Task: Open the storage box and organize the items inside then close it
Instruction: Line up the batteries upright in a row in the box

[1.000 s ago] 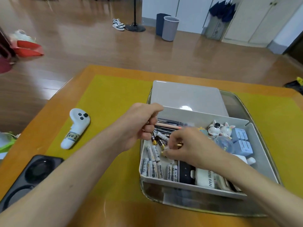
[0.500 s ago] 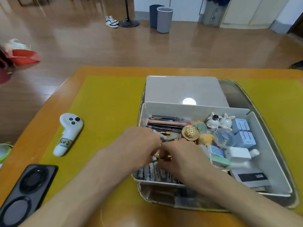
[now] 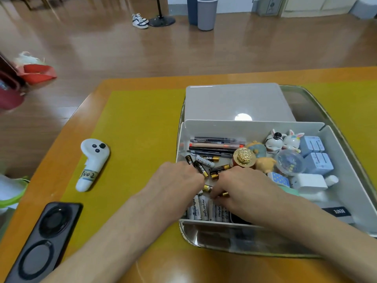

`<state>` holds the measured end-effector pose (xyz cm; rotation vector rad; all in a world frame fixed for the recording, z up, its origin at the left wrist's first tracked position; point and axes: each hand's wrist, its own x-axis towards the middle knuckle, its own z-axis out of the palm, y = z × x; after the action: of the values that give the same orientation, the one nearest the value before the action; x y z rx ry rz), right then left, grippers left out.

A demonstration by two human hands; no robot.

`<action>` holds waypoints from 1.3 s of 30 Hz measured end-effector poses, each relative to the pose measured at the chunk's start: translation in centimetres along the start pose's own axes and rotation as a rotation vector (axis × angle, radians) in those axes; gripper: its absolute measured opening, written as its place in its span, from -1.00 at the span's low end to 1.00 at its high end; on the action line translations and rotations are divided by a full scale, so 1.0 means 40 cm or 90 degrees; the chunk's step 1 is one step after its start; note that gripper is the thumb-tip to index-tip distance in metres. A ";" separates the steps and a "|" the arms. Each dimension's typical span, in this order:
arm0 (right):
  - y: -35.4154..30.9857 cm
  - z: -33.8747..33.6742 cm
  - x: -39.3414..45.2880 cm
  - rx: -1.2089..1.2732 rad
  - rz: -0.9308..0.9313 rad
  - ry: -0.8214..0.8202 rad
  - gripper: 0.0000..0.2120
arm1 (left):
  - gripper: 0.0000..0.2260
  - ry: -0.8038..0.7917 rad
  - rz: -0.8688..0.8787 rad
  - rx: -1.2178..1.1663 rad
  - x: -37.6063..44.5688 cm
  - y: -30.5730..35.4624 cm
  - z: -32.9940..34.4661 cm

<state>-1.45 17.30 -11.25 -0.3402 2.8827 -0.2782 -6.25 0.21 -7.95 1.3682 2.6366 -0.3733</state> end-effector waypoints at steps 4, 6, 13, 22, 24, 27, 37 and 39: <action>0.006 0.005 -0.004 0.013 -0.010 0.010 -0.81 | -0.68 -0.019 -0.001 0.010 0.011 0.003 0.015; 0.006 0.004 -0.005 0.019 -0.010 0.018 -0.80 | -0.82 -0.041 0.007 -0.012 0.017 0.000 0.012; 0.006 -0.002 -0.004 0.024 0.007 0.048 -0.81 | -0.89 0.017 -0.005 -0.084 0.021 -0.033 0.000; -0.013 -0.014 -0.002 0.020 -0.003 0.024 -0.80 | -0.84 0.155 -0.079 -0.343 0.015 -0.035 -0.037; 0.001 -0.038 -0.009 0.049 0.005 0.051 -0.81 | -0.83 0.188 -0.103 -0.453 0.029 -0.035 -0.040; 0.045 -0.080 -0.036 0.128 0.017 0.087 -0.87 | -0.77 0.127 -0.098 -0.500 0.049 -0.037 -0.034; 0.099 -0.093 -0.110 0.166 0.059 0.163 -0.82 | -0.51 0.092 0.012 -0.375 0.157 -0.010 0.043; 0.099 -0.087 -0.105 0.161 0.068 0.161 -0.80 | -0.60 0.114 0.078 -0.206 0.141 -0.014 0.043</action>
<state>0.88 22.69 -7.90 -0.1123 3.0460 -0.7058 -9.90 3.81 -10.89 1.4990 2.5821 0.1926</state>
